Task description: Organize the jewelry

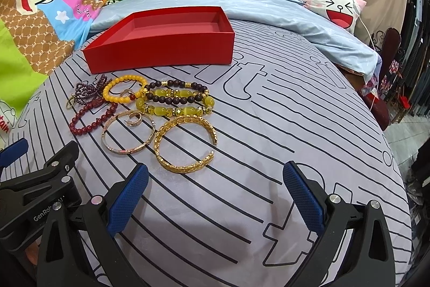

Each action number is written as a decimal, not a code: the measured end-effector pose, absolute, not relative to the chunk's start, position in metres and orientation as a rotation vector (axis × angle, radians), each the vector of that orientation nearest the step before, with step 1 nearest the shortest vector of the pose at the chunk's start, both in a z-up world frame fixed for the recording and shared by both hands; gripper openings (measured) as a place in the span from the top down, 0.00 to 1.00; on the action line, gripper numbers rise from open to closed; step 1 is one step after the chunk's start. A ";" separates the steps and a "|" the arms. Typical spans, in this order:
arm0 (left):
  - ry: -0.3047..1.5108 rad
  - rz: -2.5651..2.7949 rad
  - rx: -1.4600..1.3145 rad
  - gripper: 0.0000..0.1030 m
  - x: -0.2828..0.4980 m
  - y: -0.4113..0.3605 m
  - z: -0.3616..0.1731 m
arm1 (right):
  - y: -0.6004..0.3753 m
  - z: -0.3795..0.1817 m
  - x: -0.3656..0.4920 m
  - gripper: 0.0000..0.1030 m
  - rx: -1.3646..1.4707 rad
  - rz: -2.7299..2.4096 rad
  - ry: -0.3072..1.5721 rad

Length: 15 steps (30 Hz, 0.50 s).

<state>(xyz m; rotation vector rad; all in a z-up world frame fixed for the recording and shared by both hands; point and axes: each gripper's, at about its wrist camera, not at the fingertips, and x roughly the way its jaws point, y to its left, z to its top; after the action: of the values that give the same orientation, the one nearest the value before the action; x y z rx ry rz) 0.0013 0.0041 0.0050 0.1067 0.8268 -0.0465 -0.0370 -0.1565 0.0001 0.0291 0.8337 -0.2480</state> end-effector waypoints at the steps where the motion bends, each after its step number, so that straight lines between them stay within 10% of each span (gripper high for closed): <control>1: 0.827 -0.047 0.107 0.11 0.002 0.005 0.005 | -0.156 0.000 -0.037 0.06 0.029 -0.249 0.835; 15: 0.828 -0.046 0.107 0.11 -0.001 0.003 0.002 | -0.157 -0.002 -0.036 0.06 0.028 -0.250 0.838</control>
<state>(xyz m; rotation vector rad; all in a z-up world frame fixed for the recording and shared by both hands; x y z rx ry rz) -0.0009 0.0030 0.0015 0.1073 0.8276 -0.0459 -0.0364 -0.1570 -0.0017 0.0283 0.8378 -0.2504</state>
